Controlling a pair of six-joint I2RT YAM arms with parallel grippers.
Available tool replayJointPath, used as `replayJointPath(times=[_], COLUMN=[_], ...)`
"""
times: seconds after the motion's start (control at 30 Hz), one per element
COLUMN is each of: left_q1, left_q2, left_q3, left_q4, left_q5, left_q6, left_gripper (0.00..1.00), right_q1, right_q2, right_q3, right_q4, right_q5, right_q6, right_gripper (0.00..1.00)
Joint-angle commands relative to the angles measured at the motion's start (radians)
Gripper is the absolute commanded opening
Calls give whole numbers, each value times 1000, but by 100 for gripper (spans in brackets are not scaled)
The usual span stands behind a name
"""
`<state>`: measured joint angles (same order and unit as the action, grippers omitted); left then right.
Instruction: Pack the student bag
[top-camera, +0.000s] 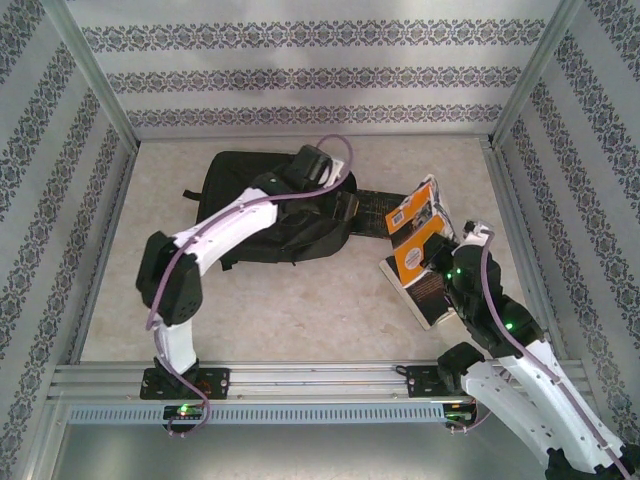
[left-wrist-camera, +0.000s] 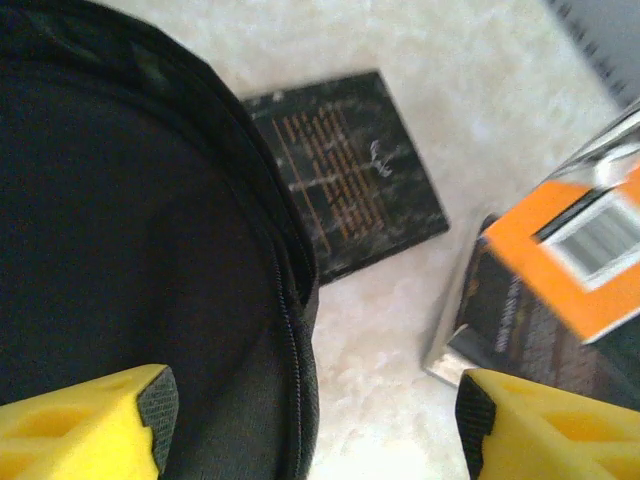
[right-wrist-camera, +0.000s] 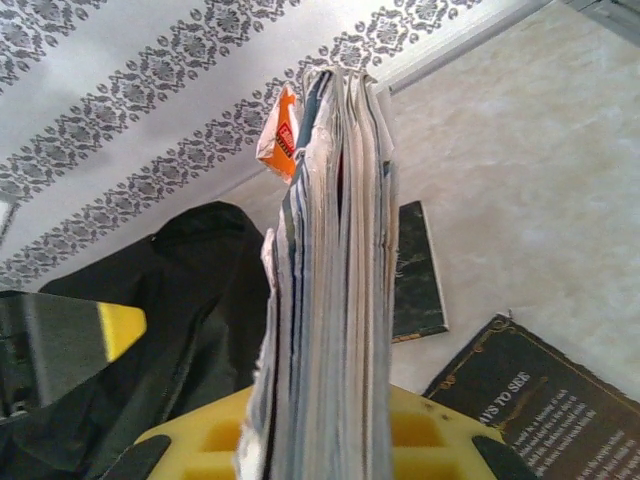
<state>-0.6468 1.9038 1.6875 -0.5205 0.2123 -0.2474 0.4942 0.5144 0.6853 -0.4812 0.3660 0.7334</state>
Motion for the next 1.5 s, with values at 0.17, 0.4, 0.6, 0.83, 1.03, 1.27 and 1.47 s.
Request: replayJointPath(times=[0.17,0.4,0.6,0.83,1.03,1.27,1.47], left_q1=[-18,-18,-17,-9,-4,-2,-2], left_q2=[152,201,203,86,-103,-350,-527], left_q3=[184,208,200,131,14,-139,-265], left_q4=[-163,-177,-176,-134,-99,-45,-7], left_q5=[-56,-86,-97,-119,-107,-65,12], left_q6=[124,132,138,146,122,47,-27], left_gripper=[72,47,19,0,0,0,0], right_q1=[-22,-47,-60,-65,-63,-61,-58], right_q2=[-37,-40,-37,-14,50,121,175], right_q3=[-47,-61,-61,-48,-3,59,108], right_q4=[28,48,56,77,123,174,222], right_q5=[-8,-49,-78,-144,-266,-383,-486], right_q6=[-25,-28,-24,-21,-36,14,96], right_gripper=[0,0,0,0,0,0,0])
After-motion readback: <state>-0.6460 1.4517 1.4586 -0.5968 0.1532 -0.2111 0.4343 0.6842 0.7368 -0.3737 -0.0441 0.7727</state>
